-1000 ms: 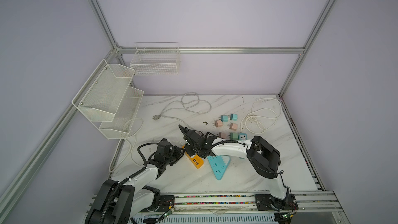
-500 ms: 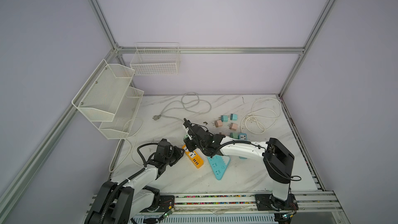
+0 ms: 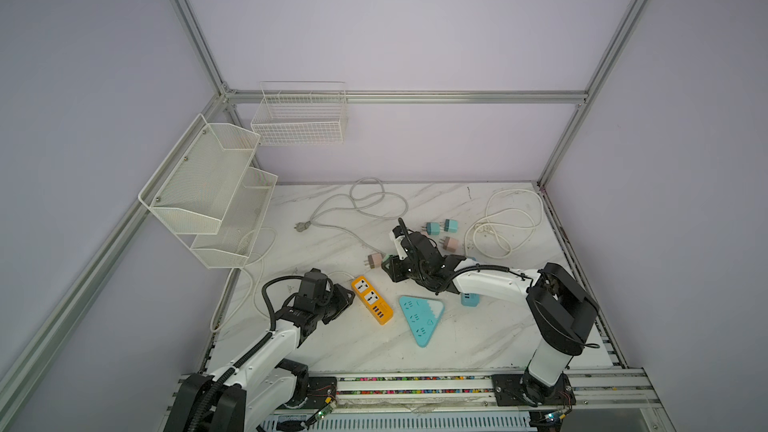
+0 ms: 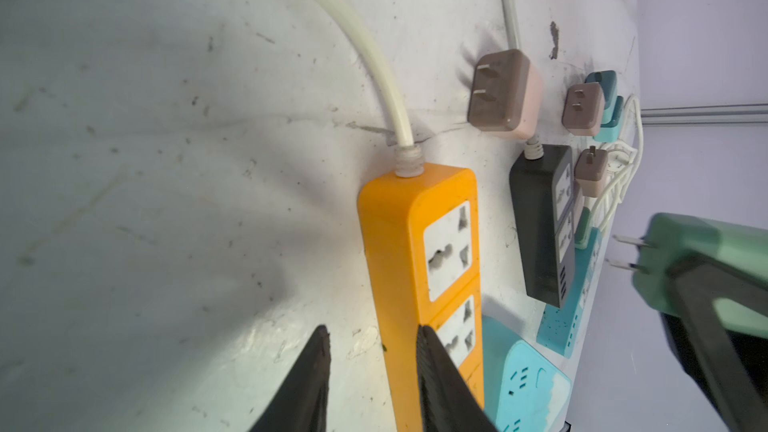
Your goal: Pull the plug off the socket
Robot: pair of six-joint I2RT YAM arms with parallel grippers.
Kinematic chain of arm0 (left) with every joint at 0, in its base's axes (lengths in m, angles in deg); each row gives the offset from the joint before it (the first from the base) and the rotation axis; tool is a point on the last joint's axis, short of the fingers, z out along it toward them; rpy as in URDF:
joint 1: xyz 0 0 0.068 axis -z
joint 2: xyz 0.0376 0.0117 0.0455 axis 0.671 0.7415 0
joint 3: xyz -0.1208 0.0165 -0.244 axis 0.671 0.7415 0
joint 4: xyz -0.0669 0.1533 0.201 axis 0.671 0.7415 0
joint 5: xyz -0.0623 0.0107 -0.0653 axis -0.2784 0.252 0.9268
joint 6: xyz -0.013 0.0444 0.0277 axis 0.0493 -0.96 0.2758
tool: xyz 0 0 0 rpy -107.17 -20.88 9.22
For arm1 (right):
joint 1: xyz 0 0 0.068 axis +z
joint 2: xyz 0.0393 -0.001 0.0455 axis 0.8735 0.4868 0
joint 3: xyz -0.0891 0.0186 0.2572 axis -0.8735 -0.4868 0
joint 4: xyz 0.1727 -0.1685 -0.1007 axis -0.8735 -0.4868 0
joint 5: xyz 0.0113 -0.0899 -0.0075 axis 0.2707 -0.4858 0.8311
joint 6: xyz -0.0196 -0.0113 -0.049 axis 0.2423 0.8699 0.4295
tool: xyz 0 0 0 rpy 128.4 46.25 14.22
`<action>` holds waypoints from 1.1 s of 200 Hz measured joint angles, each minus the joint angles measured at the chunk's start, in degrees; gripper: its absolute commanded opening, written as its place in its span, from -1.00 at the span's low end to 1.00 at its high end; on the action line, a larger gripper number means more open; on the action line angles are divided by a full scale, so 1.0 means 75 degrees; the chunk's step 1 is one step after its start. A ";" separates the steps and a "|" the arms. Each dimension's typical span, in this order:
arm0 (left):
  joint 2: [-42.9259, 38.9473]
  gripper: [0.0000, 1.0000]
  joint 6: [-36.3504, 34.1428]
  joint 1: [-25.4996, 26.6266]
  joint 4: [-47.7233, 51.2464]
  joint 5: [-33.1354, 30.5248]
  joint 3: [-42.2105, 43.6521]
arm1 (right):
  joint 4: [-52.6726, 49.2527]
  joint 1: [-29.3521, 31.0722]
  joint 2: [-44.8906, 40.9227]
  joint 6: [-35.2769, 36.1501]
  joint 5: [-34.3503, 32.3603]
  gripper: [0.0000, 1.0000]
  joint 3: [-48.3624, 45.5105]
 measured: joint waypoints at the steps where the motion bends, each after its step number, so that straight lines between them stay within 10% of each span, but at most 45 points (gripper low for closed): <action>1: -0.0006 -0.23 -0.0003 0.0000 0.0000 0.0000 0.0000 | 0.0009 -0.0006 -0.0003 -0.0015 -0.0003 -0.75 -0.0012; 220: -0.0458 0.02 -0.0026 0.1466 0.0189 -0.1212 0.0000 | 0.2460 0.0184 0.1134 -0.1955 -0.0114 -0.69 -0.0860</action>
